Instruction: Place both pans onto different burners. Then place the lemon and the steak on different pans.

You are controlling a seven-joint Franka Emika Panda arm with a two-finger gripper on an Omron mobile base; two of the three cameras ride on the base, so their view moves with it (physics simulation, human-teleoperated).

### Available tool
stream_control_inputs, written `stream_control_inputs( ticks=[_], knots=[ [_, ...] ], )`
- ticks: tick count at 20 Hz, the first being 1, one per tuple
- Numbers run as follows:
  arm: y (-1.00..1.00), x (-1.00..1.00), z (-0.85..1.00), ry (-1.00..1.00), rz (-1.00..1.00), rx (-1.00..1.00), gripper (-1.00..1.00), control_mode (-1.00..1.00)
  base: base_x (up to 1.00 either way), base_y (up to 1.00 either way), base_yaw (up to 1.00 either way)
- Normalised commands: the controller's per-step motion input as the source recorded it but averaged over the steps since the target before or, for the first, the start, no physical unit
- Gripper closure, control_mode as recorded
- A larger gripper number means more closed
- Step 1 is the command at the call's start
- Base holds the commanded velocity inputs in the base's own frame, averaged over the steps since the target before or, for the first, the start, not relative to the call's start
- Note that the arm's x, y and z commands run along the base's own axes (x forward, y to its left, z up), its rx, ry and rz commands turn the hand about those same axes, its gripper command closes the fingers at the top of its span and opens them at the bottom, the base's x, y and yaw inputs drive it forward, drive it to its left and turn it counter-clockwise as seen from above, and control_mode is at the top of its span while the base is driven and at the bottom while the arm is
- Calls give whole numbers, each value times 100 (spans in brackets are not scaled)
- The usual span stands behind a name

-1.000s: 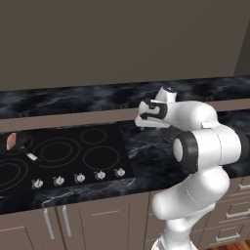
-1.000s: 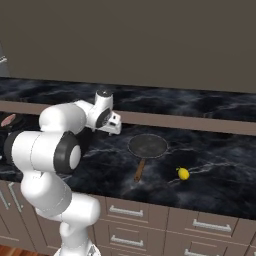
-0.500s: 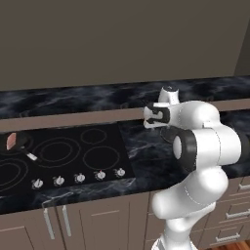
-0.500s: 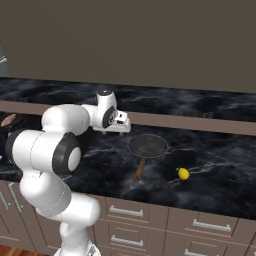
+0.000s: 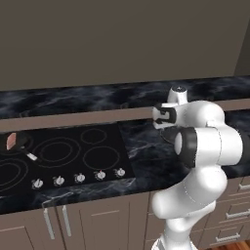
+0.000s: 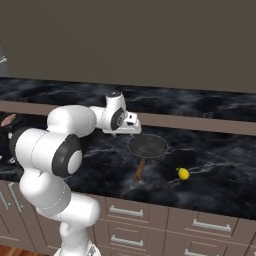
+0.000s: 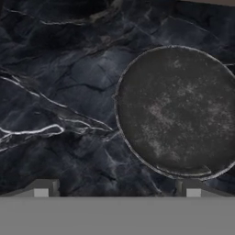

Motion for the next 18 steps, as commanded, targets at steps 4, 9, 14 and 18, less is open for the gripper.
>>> stream_control_inputs(
  ticks=[4, 9, 14, 18],
  knots=[
    [-37, -23, -12, 0, 0, 0, -100, -100, 0, 0, 0],
    [-30, -39, -18, 0, 0, -1, -100, -100, 0, 0, 0],
    [-19, -14, -15, 0, 0, 0, -100, -100, 0, 0, 0],
    [-20, 0, -23, 0, 0, 0, -100, -100, 0, 0, 0]
  ],
)
